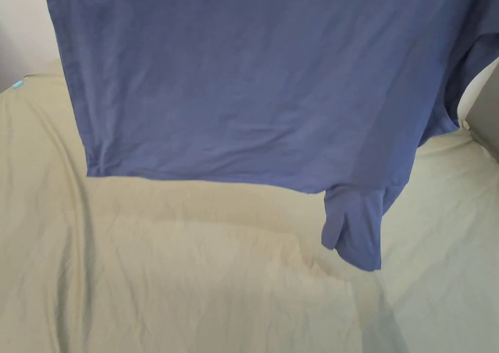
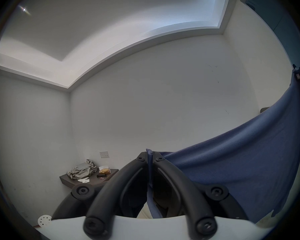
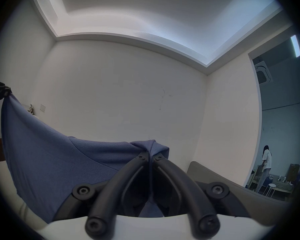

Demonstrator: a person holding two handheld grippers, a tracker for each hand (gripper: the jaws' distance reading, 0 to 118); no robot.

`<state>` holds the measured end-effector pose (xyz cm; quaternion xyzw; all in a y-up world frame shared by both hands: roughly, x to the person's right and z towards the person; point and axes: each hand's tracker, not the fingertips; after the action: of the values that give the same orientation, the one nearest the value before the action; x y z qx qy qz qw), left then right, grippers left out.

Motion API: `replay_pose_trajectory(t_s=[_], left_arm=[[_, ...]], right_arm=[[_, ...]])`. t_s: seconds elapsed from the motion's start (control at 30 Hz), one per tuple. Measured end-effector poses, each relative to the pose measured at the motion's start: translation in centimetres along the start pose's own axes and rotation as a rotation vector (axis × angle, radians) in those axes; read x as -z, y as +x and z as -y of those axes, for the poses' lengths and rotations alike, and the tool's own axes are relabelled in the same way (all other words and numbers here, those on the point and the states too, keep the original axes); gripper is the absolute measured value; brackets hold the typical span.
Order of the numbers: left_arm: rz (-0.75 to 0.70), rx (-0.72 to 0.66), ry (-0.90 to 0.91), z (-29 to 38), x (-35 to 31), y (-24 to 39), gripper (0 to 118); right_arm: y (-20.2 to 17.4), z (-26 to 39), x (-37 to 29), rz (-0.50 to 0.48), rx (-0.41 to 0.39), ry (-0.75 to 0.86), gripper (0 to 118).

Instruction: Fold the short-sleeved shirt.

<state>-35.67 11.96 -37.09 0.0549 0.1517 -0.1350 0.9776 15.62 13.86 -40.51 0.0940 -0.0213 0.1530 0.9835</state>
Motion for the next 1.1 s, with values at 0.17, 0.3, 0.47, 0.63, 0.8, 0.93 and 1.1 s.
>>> replay_pose_trajectory(t_s=[0.17,0.3,0.47,0.63,0.8,0.93,1.1], left_arm=[[-0.034,0.044,0.014,1.1,2.7,1.7,2],[-0.019,0.041,-0.032,4.4,4.7,2.9,2],[-0.002,0.091,-0.122,12.1,6.8,5.2,2],[0.052,0.087,-0.232,21.8,6.4,7.1,2],[0.107,0.091,-0.353,32.0,1.7,8.4,2],[0.163,0.116,-0.463,38.9,-5.2,9.0,2],[0.232,0.181,-0.619,45.5,-15.9,8.6,2]], right_arm=[[-1.3,2.4,2.8,-0.007,0.002,-0.036,2],[-3.0,6.2,4.6,-0.035,0.01,-0.098,2],[-6.1,13.6,5.6,-0.092,0.009,-0.209,2],[-8.8,22.4,4.4,-0.156,0.047,-0.331,2],[-10.9,32.0,-0.4,-0.23,0.071,-0.486,2],[-11.8,38.3,-7.2,-0.284,0.083,-0.604,2],[-12.2,43.4,-17.1,-0.348,0.105,-0.768,2]])
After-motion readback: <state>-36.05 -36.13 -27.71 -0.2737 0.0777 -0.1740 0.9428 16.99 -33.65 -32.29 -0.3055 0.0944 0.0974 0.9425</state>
